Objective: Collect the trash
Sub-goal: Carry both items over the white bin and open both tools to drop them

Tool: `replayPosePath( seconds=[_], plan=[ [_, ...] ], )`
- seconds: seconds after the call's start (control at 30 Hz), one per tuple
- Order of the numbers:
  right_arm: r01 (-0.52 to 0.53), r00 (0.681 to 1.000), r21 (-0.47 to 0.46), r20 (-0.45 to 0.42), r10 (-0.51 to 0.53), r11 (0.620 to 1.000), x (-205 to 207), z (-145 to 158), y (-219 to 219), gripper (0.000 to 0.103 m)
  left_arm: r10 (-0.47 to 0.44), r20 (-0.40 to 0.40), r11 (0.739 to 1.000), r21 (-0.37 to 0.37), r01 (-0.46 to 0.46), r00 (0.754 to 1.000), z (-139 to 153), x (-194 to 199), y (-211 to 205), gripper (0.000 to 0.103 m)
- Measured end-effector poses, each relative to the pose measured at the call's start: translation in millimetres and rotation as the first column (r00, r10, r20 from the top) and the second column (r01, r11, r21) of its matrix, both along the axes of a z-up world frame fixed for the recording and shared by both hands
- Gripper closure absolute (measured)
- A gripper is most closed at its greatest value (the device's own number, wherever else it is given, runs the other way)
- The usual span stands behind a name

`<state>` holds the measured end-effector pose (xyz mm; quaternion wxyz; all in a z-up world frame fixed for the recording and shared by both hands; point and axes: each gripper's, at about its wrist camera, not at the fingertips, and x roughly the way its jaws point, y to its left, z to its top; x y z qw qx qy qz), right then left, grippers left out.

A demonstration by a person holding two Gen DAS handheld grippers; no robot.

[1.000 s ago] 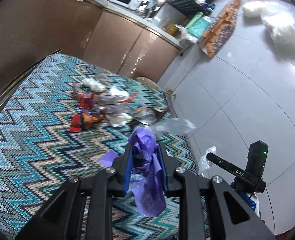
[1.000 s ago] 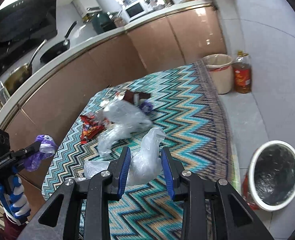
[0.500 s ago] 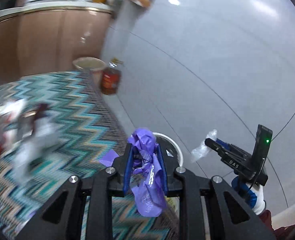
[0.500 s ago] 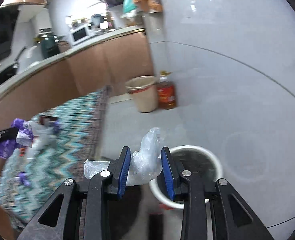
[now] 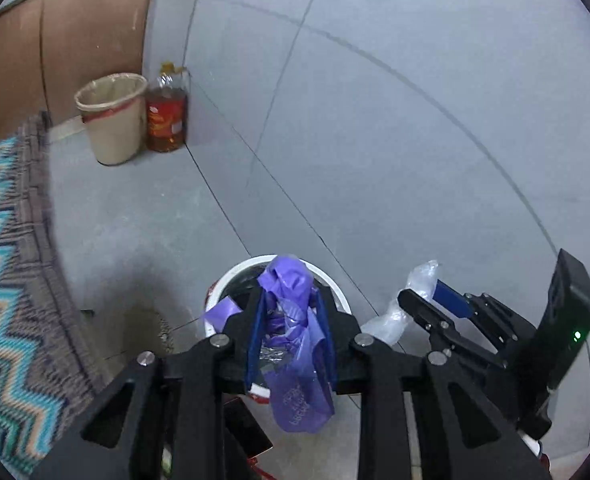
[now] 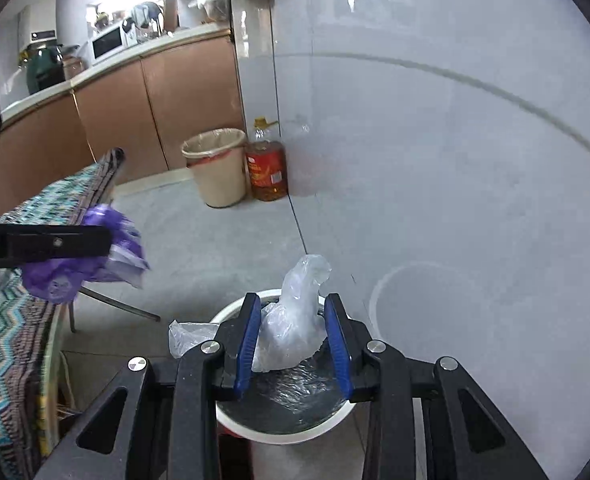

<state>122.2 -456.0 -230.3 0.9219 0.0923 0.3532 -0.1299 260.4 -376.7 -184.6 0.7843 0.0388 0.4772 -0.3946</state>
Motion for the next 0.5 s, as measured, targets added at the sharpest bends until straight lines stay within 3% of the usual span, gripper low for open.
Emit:
replayPosePath(
  seconds=[0.1, 0.13, 0.3, 0.5],
  plan=[
    [0.006, 1.000, 0.003, -0.026, -0.006, 1.000, 7, -12, -6, 0.069, -0.002, -0.044, 1.000, 0.013, 0.003, 0.999, -21, 14, -19, 0.066],
    [0.010, 0.999, 0.001, -0.033, -0.010, 1.000, 10, -15, -9, 0.063, -0.002, -0.054, 1.000, 0.014, 0.003, 0.999, -27, 18, -22, 0.062],
    [0.024, 0.998, 0.007, -0.057, -0.024, 1.000, 10, -26, -16, 0.059, 0.006, -0.069, 1.000, 0.021, -0.004, 0.998, -41, 31, -28, 0.060],
    [0.032, 0.998, 0.018, -0.047, -0.031, 0.999, 4, -20, -19, 0.059, 0.014, -0.051, 1.000, 0.015, -0.013, 0.999, -32, 20, -16, 0.060]
  ],
)
